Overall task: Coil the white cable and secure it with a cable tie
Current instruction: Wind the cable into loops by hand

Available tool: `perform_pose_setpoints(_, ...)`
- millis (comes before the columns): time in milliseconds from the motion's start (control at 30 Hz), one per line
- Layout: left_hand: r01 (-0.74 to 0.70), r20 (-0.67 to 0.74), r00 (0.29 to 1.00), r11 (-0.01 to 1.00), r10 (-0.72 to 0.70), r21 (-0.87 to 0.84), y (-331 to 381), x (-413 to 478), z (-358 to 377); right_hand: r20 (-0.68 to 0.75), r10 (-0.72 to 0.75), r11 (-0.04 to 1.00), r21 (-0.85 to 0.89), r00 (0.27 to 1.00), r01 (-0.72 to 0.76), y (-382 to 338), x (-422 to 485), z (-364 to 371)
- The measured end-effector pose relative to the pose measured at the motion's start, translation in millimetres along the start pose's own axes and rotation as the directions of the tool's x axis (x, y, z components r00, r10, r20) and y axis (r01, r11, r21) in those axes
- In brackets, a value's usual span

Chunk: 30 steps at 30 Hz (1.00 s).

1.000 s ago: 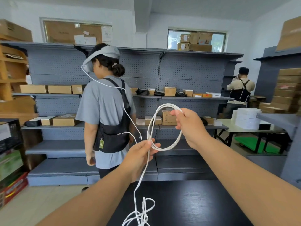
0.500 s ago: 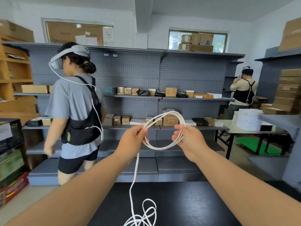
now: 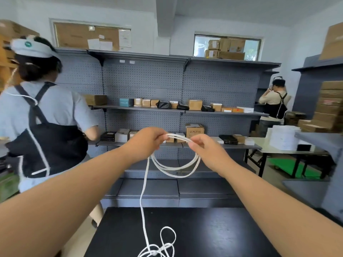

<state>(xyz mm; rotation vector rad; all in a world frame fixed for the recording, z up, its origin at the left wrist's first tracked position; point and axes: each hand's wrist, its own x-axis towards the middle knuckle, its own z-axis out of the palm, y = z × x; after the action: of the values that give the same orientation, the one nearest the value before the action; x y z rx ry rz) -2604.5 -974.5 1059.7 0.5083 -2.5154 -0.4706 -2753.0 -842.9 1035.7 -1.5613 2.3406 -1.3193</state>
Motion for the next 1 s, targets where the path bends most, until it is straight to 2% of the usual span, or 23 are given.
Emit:
perform_pose_setpoints(100,-0.013,0.025,1.000,1.000,0.012,0.011,-0.4,2.3,1.7,0.048,-0.068,0.983,-0.168,0.997,0.075,-4.3,3.1,2.3)
perform_pose_setpoints(300,-0.036,0.067,0.997,0.999,0.038,-0.031,-2.1,2.6,3.9,0.042,-0.181,0.963,-0.195,0.983,0.186,-5.7,2.4,6.5)
perform_pose_setpoints(467,0.001,-0.032,0.999,0.940,-0.013,-0.342,-9.3,4.0,12.6,0.010,-0.222,0.967,-0.125,0.975,0.221,-3.7,4.1,7.9)
perform_pose_setpoints(600,0.010,-0.032,0.999,0.900,-0.027,-0.435,-9.1,3.0,16.2,0.029,-0.250,0.956,-0.149,0.968,0.251,-4.3,4.0,8.7)
perform_pose_setpoints(733,0.011,-0.018,1.000,0.892,-0.021,-0.453,-8.8,3.5,18.1,0.060,-0.290,0.930,-0.220,0.955,0.296,-6.3,5.0,11.8)
perform_pose_setpoints(867,0.017,-0.006,1.000,0.917,-0.021,-0.399,-10.7,4.6,20.2,0.085,-0.288,0.906,-0.297,0.954,0.300,-12.0,3.1,12.3)
perform_pose_setpoints(1000,0.033,-0.021,0.999,0.928,-0.044,-0.371,-12.4,4.3,24.0,0.066,-0.253,0.923,-0.281,0.965,0.262,-13.5,1.2,12.9)
